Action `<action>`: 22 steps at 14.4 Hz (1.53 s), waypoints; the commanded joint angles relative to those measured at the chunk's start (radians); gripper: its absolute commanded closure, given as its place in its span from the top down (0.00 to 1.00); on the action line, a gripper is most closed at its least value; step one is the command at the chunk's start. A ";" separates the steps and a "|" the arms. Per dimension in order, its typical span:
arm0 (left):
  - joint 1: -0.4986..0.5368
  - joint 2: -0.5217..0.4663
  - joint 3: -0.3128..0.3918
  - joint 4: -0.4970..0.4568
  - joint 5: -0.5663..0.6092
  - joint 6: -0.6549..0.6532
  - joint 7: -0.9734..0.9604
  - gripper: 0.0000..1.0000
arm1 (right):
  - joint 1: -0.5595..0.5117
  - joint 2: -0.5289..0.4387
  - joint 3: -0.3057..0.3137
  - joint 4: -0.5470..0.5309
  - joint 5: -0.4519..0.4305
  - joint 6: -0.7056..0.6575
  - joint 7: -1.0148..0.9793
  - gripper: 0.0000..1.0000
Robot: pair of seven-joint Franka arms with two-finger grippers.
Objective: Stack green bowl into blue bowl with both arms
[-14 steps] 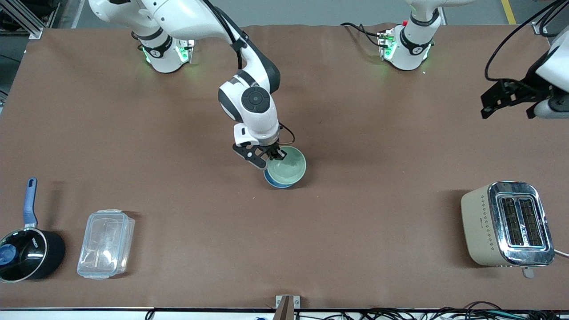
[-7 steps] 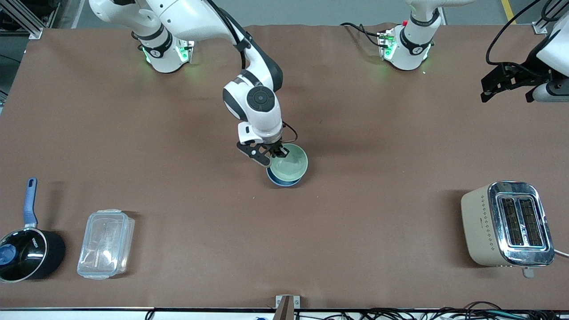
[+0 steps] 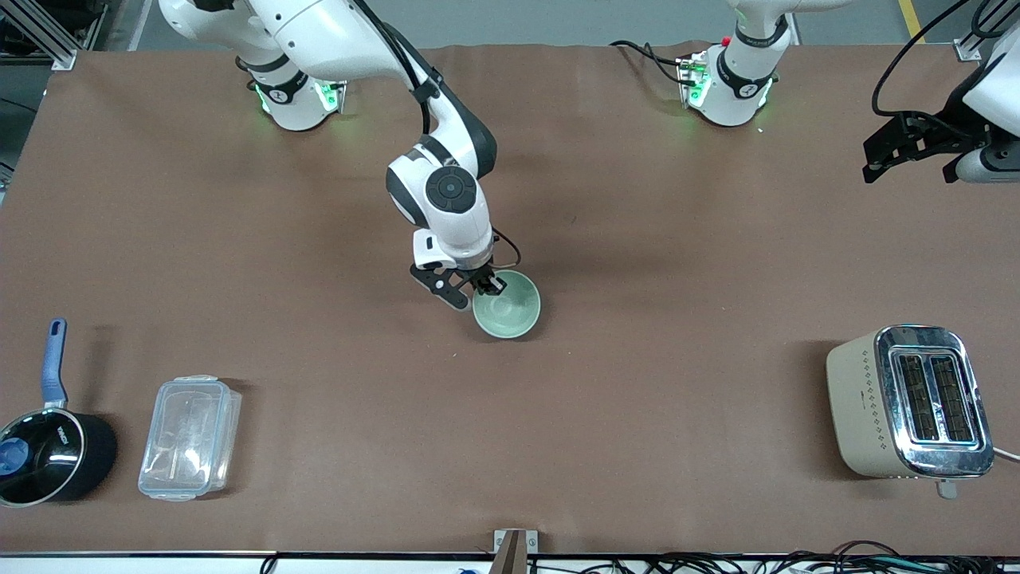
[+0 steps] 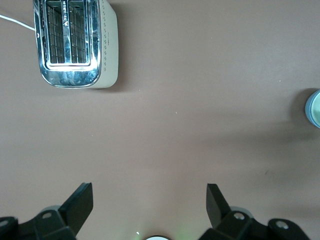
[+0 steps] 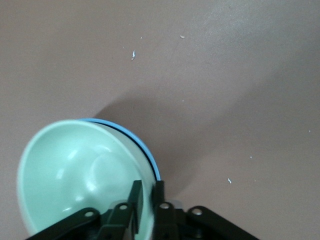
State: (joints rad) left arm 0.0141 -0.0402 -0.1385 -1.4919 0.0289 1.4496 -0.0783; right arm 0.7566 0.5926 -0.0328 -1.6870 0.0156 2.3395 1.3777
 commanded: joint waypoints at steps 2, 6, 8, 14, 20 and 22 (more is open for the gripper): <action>0.004 -0.012 0.007 -0.011 -0.021 -0.006 0.009 1.00 | -0.032 -0.033 0.004 -0.002 -0.013 -0.005 0.003 1.00; 0.004 -0.012 0.007 -0.011 -0.021 -0.006 0.011 1.00 | -0.155 -0.227 0.002 0.006 -0.014 -0.219 -0.122 1.00; 0.003 -0.012 0.005 -0.011 -0.021 -0.005 0.011 1.00 | -0.255 -0.322 0.002 0.012 -0.014 -0.279 -0.266 1.00; -0.005 -0.009 -0.004 -0.018 -0.024 -0.006 0.014 1.00 | -0.558 -0.554 0.013 0.056 -0.013 -0.646 -0.751 1.00; -0.002 -0.001 -0.003 -0.011 -0.020 -0.006 0.018 1.00 | -0.776 -0.594 -0.016 0.263 -0.013 -0.936 -1.259 1.00; 0.000 0.006 -0.003 -0.004 -0.018 -0.006 0.018 1.00 | -0.745 -0.591 -0.087 0.296 -0.011 -0.956 -1.344 1.00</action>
State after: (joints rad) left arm 0.0068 -0.0365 -0.1417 -1.5030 0.0272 1.4496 -0.0780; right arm -0.0054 -0.0169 -0.0844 -1.4355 0.0084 1.4090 0.1076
